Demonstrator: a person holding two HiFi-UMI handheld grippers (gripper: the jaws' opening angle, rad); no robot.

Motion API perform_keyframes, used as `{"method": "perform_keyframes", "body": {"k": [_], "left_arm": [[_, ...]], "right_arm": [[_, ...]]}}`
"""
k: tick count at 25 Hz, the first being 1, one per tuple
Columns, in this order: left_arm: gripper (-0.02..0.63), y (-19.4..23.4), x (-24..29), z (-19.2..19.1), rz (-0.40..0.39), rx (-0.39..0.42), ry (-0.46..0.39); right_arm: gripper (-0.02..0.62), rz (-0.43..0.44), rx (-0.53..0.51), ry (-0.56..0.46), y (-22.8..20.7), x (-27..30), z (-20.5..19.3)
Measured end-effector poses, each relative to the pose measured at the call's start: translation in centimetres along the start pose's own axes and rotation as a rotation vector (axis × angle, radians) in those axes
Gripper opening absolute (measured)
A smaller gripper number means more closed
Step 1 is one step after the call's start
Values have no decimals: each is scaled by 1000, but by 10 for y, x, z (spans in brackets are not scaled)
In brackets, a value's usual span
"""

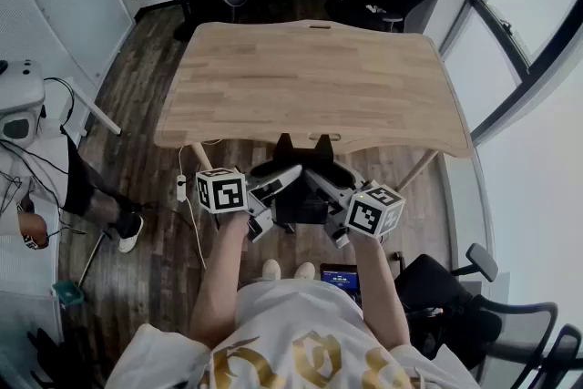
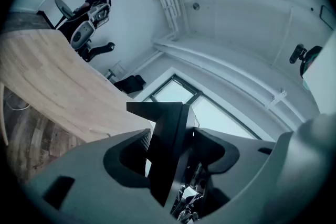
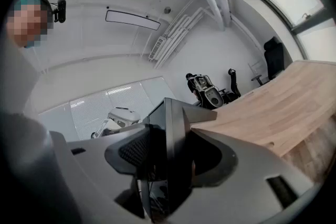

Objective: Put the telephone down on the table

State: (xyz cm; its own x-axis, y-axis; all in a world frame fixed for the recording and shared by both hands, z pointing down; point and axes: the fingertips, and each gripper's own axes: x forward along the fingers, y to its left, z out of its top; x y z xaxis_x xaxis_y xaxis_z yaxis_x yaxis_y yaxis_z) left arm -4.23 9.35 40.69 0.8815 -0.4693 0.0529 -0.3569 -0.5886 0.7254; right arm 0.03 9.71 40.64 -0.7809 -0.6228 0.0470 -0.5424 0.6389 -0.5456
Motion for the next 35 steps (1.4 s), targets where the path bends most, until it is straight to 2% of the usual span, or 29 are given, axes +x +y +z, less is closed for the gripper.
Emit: {"method": "perform_keyframes", "body": {"k": [12,19,29,35], "left_arm": [[241,7,0,-5,10,-4,25],[241,2,3,-3,-12,-15,8],[242,3,4,-4,-2,-5,13],[242,14,42,-4,10,-10,26]], "right_arm": [[242,-7,8,10,-2,0,-4],[242,-9,-1,20,-4,-1,-2],[242,2,14,23,-5,-1,-2],[242,3,30,23,-43,-9,9]]}}
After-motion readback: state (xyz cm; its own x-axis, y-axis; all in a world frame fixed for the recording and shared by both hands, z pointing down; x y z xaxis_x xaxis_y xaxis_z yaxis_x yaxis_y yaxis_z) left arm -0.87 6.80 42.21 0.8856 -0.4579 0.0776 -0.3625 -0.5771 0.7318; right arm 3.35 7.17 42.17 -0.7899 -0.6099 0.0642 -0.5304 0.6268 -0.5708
